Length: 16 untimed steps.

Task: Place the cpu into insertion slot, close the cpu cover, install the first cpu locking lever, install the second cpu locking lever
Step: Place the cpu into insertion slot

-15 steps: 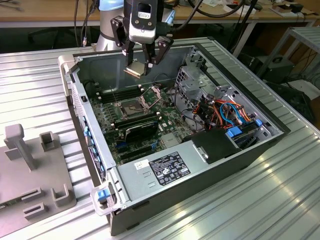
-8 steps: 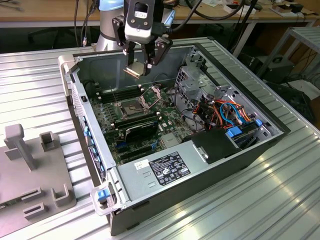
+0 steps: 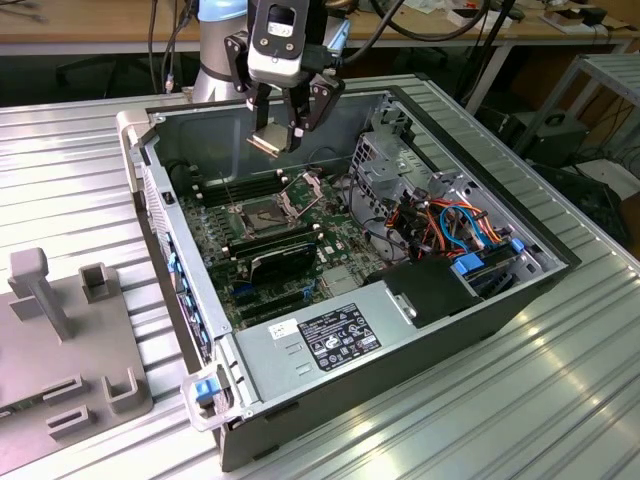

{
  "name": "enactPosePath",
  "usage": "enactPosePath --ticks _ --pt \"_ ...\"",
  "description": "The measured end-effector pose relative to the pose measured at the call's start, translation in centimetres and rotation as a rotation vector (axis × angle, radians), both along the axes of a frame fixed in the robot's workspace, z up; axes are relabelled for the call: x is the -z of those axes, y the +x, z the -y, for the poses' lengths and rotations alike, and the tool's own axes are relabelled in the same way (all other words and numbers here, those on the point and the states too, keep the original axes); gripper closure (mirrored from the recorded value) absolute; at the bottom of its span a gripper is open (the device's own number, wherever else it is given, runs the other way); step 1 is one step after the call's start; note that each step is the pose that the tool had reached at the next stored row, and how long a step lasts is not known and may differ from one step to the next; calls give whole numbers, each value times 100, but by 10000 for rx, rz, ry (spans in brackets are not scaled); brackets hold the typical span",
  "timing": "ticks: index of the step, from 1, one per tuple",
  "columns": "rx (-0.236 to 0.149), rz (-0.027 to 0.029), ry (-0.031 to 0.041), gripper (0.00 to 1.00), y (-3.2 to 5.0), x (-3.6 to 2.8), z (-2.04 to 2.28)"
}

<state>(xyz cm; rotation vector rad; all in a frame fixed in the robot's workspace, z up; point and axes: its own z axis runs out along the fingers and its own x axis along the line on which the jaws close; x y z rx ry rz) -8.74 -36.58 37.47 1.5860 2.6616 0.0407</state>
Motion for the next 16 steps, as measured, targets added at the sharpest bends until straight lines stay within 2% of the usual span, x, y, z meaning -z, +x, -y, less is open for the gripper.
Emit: enactPosePath --ticks 7,16 --pt "665 0 0 45 9 6 -2" --pt "1097 0 -1 45 9 18 -2"
